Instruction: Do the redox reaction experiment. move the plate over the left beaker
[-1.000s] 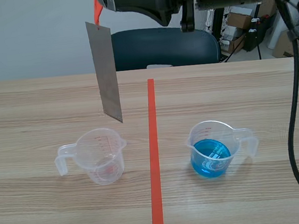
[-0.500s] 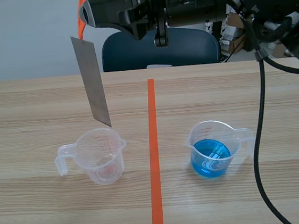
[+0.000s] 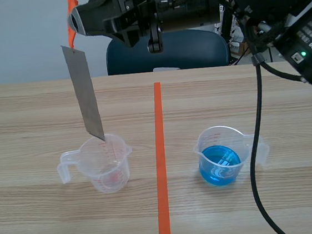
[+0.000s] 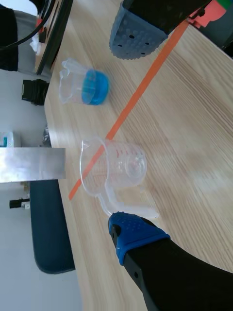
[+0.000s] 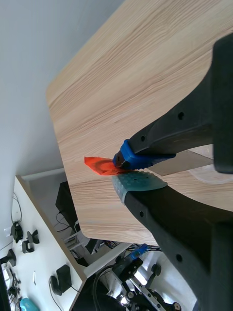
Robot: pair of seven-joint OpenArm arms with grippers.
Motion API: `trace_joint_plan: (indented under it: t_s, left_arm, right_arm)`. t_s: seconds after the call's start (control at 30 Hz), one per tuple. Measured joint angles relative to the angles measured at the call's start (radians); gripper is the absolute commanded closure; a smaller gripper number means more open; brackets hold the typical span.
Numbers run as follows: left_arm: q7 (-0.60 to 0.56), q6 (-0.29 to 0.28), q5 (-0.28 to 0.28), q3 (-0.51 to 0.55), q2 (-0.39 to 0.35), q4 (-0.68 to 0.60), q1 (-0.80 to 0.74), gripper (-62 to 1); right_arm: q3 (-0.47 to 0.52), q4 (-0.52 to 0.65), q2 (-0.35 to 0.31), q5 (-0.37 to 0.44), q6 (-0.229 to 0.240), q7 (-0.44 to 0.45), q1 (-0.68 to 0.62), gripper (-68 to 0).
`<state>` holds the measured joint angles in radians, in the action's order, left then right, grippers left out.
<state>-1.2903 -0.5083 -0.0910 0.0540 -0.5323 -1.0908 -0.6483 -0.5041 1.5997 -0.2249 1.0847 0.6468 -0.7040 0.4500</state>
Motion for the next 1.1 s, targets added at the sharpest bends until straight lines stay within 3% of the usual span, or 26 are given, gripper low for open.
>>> trace_joint_plan:
  t_s: [0.07, 0.47, 1.1]
  left_arm:
    - [0.002, 0.000, 0.021, 0.000, 0.000, 0.000, 0.000, -62.3]
    - [0.049, 0.000, 0.013, 0.000, 0.000, 0.000, 0.000, -62.3]
    - [0.048, 0.000, 0.013, 0.000, 0.000, 0.000, -0.002, -62.3]
  right_arm:
    - [0.000, 0.000, 0.013, 0.000, 0.000, -0.009, 0.000, -0.2]
    - [0.000, 0.000, 0.047, 0.000, 0.000, -0.065, -0.002, -0.2]
    - [0.000, 0.000, 0.047, 0.004, 0.000, -0.098, -0.002, -0.2]
